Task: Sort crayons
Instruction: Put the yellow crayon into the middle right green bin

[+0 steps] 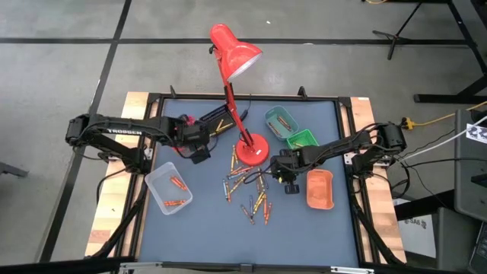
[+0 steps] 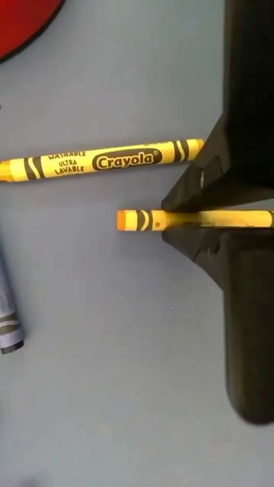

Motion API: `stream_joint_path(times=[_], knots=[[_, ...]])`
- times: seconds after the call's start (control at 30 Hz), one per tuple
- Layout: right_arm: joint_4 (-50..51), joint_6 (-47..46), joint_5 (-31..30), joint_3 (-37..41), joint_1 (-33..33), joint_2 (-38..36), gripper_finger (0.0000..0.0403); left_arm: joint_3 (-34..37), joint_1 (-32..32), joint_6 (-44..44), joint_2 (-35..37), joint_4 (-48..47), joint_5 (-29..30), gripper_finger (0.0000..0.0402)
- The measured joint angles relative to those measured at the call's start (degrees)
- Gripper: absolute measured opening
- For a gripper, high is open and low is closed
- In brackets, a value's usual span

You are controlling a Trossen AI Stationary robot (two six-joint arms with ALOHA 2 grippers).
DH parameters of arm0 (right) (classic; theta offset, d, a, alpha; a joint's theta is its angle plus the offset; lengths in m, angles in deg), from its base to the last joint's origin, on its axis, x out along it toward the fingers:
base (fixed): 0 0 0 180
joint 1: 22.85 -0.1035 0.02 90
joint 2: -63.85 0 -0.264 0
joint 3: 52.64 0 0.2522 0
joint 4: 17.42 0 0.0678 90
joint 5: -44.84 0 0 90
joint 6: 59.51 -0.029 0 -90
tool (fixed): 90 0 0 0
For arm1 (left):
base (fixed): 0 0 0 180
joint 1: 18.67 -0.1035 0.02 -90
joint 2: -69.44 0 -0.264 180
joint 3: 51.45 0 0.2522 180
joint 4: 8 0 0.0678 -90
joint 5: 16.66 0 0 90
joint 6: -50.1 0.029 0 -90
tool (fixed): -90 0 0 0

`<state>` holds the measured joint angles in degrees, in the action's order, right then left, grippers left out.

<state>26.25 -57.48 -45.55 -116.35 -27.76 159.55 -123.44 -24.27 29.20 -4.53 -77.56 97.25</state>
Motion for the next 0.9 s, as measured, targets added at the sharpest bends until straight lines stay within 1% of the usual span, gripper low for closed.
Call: stream_joint_path(times=[0.13, 0.3, 0.4, 0.57, 0.73, 0.9], knots=[[0.00, -0.01, -0.03, 0.00, 0.02, 0.00, 0.0011, 0.00, 3.37, -0.09, 0.00, 5.79, -2.65, 0.0084], [-0.07, 0.00, -0.02, -0.06, 0.02, 0.03, 0.0022, 0.00, 7.98, -2.77, 0.00, 12.22, -2.91, 0.0084], [0.50, -0.01, -0.04, -0.79, 0.02, 0.18, 0.0023, 0.00, 10.59, -4.78, 0.00, 13.96, -2.90, 0.0084], [0.58, 0.41, -0.44, -3.49, 0.07, 0.26, 0.0015, 0.00, 14.39, -10.09, -0.78, 14.32, -2.84, 0.0084], [5.67, 2.84, -0.41, -8.15, 0.07, 0.26, 0.0017, -0.07, 17.47, -11.78, -3.36, 14.90, -2.24, 0.0084], [14.29, 3.05, -0.14, -14.41, 0.07, 0.24, 0.0018, -0.07, 19.36, -12.00, -7.26, 16.65, -2.14, 0.0084]])
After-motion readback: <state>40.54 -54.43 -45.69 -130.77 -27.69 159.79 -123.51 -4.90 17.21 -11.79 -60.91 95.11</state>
